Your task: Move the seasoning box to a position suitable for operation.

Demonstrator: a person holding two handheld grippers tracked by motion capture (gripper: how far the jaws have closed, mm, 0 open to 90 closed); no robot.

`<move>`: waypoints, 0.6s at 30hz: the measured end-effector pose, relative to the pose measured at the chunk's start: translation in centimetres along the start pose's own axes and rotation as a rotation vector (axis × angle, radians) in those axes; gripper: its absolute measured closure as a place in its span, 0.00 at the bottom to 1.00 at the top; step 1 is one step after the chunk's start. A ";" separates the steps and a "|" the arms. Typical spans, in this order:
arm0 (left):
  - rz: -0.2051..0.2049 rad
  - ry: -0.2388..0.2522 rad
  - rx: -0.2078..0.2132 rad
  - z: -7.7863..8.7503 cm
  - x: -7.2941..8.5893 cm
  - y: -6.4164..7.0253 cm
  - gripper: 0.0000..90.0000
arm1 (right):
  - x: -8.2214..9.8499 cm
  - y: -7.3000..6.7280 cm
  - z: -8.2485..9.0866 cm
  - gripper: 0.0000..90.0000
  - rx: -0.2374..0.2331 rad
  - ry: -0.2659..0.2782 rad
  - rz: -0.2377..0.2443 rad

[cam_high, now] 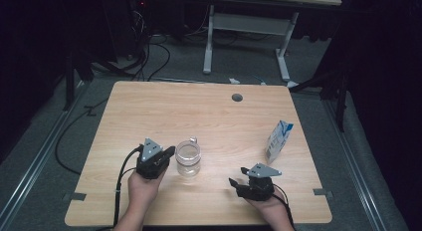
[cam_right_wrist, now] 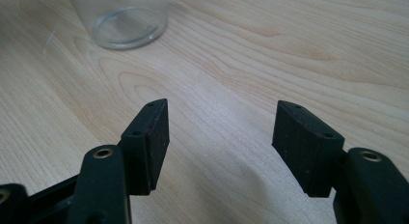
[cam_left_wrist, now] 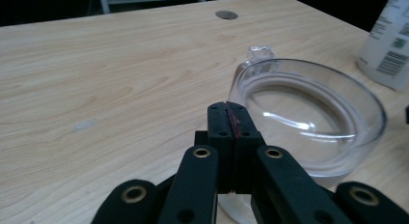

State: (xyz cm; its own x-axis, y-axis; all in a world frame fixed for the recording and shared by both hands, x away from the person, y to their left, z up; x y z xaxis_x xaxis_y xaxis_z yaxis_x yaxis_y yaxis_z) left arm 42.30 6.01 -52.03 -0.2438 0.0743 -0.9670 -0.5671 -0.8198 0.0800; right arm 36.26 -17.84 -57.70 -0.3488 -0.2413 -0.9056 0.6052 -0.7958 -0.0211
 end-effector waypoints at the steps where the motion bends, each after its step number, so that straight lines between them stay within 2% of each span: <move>1: 0.010 0.004 -0.009 -0.1 0.4 -0.3 0.99 | 0.1 -0.1 -0.1 0.42 0.002 -0.006 0.008; 4: 0.026 0.000 0.006 -0.3 1.0 -0.3 0.95 | 0.3 -0.2 -0.2 0.42 0.006 -0.012 0.013; 5: 0.004 -0.018 0.003 -0.5 1.5 -0.3 0.92 | 0.5 -0.2 -0.3 0.43 0.013 -0.019 0.018; 7: -0.008 -0.019 0.013 -0.5 1.4 -0.5 0.91 | 0.6 -0.2 -0.3 0.43 0.021 -0.018 0.020; 9: 0.002 -0.012 0.020 -0.5 1.3 -0.6 0.90 | 0.6 -0.3 -0.3 0.43 0.021 -0.017 0.017; 11: -0.010 -0.015 0.024 -0.5 1.6 -0.6 0.89 | 0.8 -0.1 -0.3 0.43 0.028 -0.023 0.014; 13: -0.003 -0.013 0.030 -0.6 1.8 -0.5 0.90 | 0.7 0.1 -0.2 0.44 0.035 -0.020 0.007; 15: 0.018 -0.018 0.052 -0.6 1.9 -0.4 0.96 | 0.6 0.2 0.0 0.44 0.039 -0.015 -0.003; 18: 0.005 -0.005 0.054 -0.4 1.8 -0.3 1.00 | 0.6 0.5 0.1 0.44 0.047 -0.008 -0.009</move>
State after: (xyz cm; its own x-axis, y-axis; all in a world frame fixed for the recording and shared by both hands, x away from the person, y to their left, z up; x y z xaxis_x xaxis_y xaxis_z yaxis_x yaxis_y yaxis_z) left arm 42.40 6.13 -53.86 -0.2503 0.0734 -0.9654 -0.6075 -0.7883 0.0975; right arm 36.27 -18.42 -58.16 -0.3599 -0.2386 -0.9020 0.5678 -0.8231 -0.0088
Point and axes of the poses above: each handheld gripper's, and its own axes: z roughly backward along the jaws, x roughly out of its underside, y roughly to its right, the point moved 10 cm from there along -z, roughly forward along the jaws, and after that the axes turned 13 degrees about y, right-handed, at the moved point
